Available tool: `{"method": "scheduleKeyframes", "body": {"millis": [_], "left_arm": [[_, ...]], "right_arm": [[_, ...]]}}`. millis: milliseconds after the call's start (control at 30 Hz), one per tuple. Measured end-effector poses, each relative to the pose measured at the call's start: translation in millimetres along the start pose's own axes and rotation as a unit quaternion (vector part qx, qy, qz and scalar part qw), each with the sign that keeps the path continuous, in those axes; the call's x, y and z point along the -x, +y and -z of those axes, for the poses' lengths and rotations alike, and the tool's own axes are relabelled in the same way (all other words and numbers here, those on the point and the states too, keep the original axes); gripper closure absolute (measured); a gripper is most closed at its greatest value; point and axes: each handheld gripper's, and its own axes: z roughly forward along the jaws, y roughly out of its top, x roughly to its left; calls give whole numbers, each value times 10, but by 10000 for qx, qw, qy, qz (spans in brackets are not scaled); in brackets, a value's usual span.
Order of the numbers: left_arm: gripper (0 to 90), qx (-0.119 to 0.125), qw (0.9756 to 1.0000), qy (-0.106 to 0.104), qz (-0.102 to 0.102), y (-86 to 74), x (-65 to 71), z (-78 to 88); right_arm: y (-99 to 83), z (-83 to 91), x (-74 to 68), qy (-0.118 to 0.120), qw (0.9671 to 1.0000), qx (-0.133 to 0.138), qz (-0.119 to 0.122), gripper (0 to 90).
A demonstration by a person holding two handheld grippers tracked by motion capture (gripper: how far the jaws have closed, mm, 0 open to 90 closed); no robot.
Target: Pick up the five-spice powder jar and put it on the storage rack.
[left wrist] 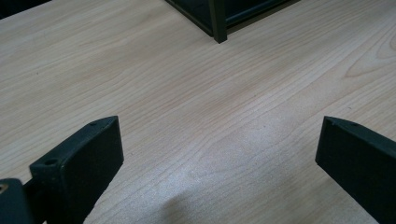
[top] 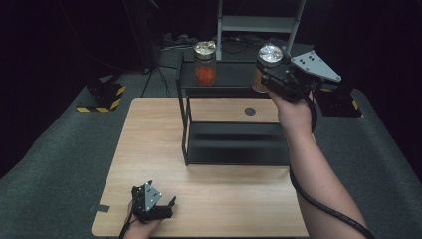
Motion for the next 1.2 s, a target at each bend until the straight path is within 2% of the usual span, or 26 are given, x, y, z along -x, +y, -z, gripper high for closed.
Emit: {"method": "scheduleKeyframes", "body": {"millis": [467, 767, 1200], "left_arm": [[11, 26, 10000, -32, 38, -12, -19, 9], [11, 41, 10000, -29, 46, -17, -23, 11], [11, 38, 10000, -25, 34, -17, -19, 12]], "right_arm": [[-39, -292, -5, -158, 9999, -15, 23, 342], [-92, -376, 6, -195, 9998, -58, -28, 342], [-129, -406, 9, -206, 9997, -64, -111, 342]]}}
